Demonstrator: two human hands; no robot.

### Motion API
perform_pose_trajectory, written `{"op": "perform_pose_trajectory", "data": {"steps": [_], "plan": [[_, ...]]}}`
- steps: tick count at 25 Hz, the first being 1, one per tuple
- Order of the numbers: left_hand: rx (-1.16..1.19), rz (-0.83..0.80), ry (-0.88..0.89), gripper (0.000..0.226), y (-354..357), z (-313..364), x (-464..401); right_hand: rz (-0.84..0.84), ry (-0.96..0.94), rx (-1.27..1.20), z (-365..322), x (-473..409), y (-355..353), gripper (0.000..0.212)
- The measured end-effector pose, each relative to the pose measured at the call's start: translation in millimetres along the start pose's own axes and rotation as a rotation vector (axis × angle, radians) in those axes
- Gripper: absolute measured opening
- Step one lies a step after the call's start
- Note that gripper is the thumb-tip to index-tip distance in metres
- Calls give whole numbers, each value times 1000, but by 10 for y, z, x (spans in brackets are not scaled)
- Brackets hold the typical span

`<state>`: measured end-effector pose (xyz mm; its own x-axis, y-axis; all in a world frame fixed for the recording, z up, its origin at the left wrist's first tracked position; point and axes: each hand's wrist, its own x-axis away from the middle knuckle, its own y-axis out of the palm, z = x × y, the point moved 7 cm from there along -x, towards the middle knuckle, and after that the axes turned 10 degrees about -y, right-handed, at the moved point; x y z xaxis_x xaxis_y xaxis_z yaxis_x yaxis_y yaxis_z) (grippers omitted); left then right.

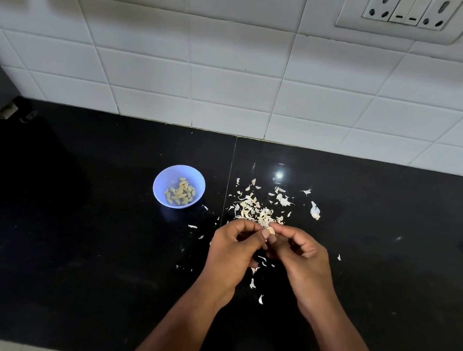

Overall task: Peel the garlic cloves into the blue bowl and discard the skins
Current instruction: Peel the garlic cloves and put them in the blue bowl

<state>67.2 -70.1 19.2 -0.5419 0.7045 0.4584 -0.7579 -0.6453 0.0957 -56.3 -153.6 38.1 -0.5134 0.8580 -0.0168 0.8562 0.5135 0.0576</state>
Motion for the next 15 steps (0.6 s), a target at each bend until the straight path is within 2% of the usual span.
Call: {"op": "perform_pose_trajectory", "data": {"steps": [4, 7, 10, 13, 15], "plan": [[0, -44, 40, 7, -28, 48, -28, -60, -48, 107, -57, -20, 28, 20], [61, -7, 39, 9, -46, 59, 0, -62, -36, 47, -65, -36, 44, 21], [70, 29, 15, 11, -76, 41, -9, -90, -25, 92, -23, -49, 82, 23], [7, 101, 39, 3, -128, 39, -37, -105, -55, 230, -10, -51, 129, 24], [-15, 132, 50, 4, -130, 42, -39, -88, -175, 434, -90, -55, 140, 26]]}}
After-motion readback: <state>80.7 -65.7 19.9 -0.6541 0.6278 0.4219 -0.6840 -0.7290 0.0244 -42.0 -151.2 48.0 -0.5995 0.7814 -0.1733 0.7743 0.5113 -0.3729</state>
